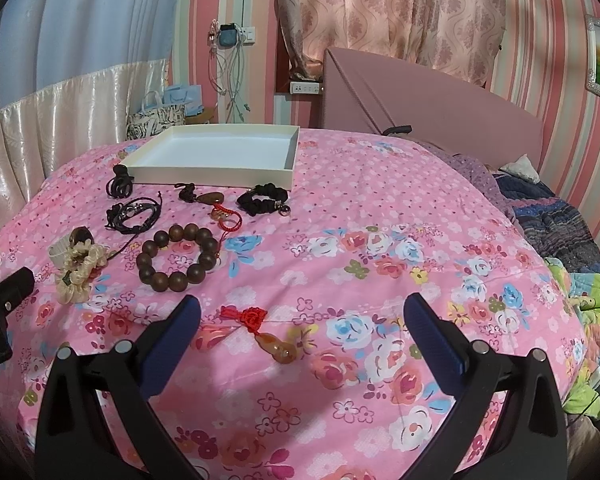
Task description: Organize jewelry
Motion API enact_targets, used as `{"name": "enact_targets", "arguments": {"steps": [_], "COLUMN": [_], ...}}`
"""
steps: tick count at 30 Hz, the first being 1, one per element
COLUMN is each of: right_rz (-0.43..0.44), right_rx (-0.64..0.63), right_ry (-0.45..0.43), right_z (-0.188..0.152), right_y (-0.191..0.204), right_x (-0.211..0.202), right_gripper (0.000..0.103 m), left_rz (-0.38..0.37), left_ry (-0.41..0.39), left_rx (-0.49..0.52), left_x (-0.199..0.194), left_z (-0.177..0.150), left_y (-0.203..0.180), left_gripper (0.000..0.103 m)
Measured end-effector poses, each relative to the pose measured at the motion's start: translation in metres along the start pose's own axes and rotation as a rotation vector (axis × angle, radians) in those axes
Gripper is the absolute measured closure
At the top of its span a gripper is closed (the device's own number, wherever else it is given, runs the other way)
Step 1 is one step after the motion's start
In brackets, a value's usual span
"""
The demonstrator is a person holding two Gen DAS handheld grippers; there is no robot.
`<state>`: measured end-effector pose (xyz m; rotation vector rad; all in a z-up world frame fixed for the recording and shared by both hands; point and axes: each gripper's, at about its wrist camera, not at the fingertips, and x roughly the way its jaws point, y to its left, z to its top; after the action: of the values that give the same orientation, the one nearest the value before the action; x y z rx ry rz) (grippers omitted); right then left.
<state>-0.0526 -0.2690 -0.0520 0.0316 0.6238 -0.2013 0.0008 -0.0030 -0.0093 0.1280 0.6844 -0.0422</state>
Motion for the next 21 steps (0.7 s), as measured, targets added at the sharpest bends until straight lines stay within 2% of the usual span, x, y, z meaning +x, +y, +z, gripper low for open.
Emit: {"name": "enact_targets", "arguments": {"steps": [21], "right_rz": [0.001], "right_rx": [-0.001], "right_ry": [0.002], "right_z": [-0.0007], "right_y": [-0.0005], "right_x": [0.0010], "right_gripper": [0.002], "left_rz": [0.000], "left_ry": [0.008], "left_rx": [0.004], "left_x": [0.0034], "left_z": [-0.0010], "left_y": [0.0002], "left_gripper": [0.003]}}
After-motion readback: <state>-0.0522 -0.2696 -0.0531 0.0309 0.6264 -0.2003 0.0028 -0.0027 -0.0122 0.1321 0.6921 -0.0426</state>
